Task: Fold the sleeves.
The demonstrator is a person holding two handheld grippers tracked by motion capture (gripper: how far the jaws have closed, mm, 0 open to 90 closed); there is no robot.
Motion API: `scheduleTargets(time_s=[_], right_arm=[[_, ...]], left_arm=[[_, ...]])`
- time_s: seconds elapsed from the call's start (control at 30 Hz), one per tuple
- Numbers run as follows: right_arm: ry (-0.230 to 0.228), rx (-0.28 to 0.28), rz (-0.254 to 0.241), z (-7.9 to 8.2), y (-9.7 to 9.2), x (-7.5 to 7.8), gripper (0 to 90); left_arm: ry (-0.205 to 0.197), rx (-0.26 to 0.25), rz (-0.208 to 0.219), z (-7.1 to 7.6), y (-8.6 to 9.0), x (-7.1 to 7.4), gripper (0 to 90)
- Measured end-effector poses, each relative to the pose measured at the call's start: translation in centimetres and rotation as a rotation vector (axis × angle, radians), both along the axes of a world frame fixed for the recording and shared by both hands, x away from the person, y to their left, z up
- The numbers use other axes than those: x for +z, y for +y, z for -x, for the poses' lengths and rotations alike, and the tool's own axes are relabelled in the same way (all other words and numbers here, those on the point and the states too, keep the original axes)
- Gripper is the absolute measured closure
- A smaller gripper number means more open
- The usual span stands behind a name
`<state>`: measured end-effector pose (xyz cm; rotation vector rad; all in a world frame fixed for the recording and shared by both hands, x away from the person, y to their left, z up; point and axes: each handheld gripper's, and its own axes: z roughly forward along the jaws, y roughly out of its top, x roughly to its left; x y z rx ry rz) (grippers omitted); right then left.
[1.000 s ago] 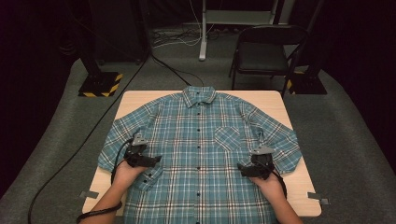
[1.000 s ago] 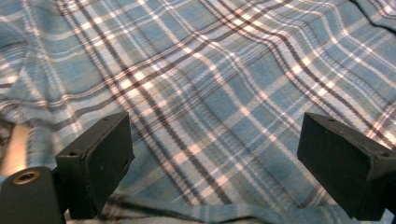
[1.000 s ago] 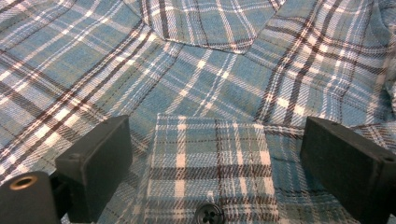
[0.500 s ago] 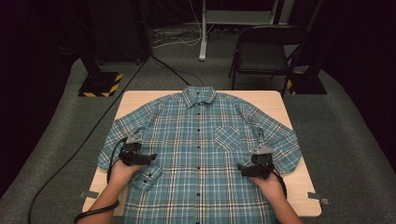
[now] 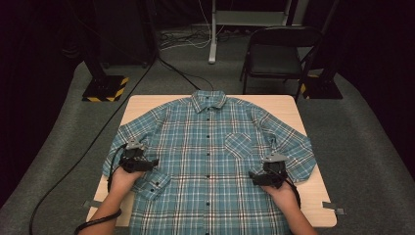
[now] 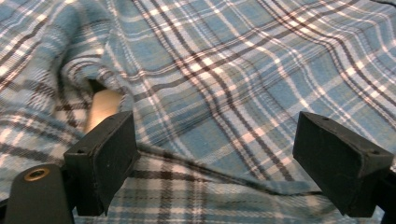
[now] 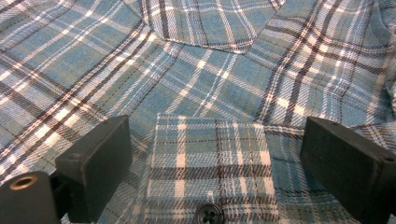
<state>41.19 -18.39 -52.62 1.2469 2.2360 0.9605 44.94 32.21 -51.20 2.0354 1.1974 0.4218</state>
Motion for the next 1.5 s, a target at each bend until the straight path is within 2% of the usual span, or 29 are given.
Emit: scheduleTargets(time_s=[0.3, 0.8, 1.03, 1.23, 1.5], right_arm=[[0.0, 0.0, 0.0, 0.0, 0.0, 0.0, 8.4], [-0.001, 0.0, 0.0, 0.0, 0.0, 0.0, 8.4], [-0.001, 0.001, 0.001, 0.0, 0.0, 0.0, 8.4], [-0.001, 0.001, 0.001, 0.0, 0.0, 0.0, 8.4], [-0.001, 0.001, 0.001, 0.0, 0.0, 0.0, 8.4]], left_arm=[[0.009, 0.017, 0.011, -0.1, 0.6, -0.1, 13.7], [0.005, 0.043, -0.002, -0.2, 1.4, -0.2, 13.8], [-0.027, 0.072, -0.02, -0.1, 2.0, 0.2, 13.8], [-0.025, 0.09, -0.034, -0.2, 2.9, 0.2, 14.2], [-0.037, 0.109, -0.017, -0.1, 3.6, 0.4, 14.2]])
